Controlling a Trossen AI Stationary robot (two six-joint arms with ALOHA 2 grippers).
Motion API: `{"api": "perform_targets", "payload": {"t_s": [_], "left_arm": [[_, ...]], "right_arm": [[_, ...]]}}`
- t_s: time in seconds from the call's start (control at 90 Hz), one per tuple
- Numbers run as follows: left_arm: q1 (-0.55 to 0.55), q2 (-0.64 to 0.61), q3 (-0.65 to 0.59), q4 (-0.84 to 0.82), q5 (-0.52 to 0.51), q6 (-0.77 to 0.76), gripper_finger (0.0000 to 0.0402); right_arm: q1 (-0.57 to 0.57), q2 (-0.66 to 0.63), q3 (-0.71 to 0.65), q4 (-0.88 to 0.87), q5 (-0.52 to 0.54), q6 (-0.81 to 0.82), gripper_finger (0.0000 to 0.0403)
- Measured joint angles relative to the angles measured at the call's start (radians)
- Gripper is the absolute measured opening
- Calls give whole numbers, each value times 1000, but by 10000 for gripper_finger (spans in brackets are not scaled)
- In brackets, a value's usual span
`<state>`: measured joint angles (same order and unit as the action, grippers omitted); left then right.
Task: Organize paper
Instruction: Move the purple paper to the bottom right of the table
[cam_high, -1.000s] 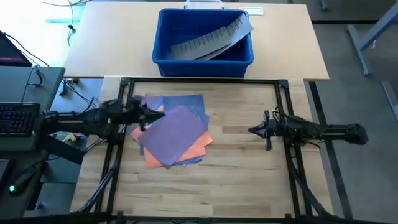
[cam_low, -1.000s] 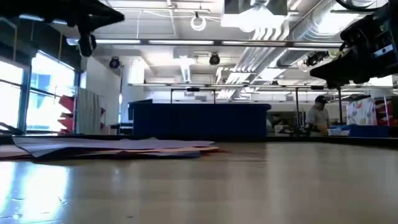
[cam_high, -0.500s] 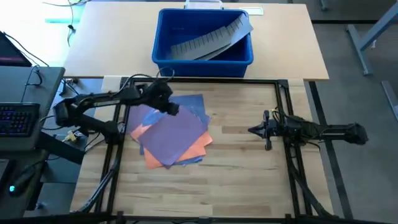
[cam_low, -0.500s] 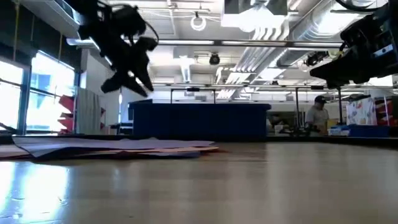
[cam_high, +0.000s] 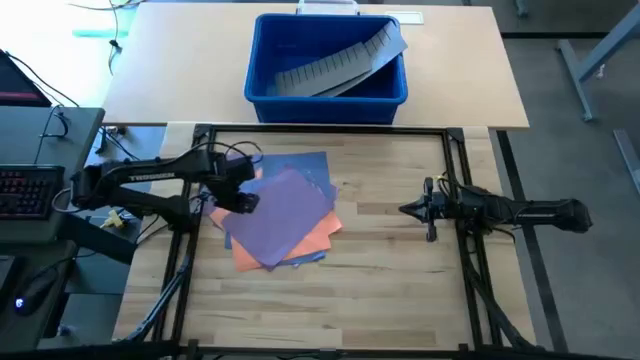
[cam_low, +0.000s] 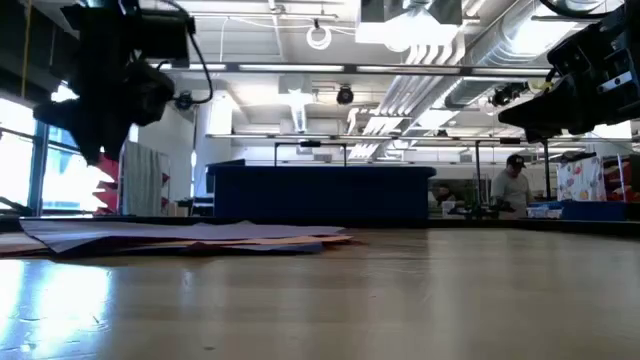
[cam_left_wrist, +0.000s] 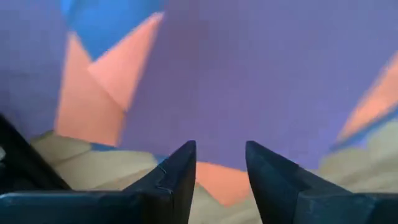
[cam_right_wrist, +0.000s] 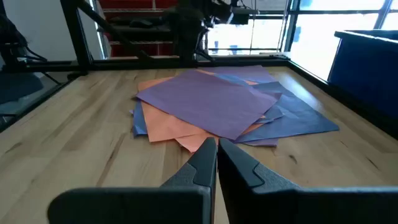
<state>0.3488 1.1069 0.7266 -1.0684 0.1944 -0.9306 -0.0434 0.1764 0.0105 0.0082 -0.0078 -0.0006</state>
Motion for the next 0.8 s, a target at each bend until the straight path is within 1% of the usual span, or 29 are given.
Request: {"api": "perform_targets", "payload": {"t_s": [0.067, 0.156, 0.311, 0.589, 0.8], "left_arm": [[35, -2, -52, 46, 1, 29, 140], [84, 9, -110, 51, 8, 78, 155], [137, 10, -150, 92, -1, 171, 174], [170, 10, -234, 257, -16, 252, 177], [177, 10, -261, 301, -17, 257, 177]], "right_arm": [[0, 0, 0, 0, 0, 0, 0], [0, 0, 0, 0, 0, 0, 0], [0, 0, 0, 0, 0, 0, 0], [0, 0, 0, 0, 0, 0, 0], [0, 0, 0, 0, 0, 0, 0]]}}
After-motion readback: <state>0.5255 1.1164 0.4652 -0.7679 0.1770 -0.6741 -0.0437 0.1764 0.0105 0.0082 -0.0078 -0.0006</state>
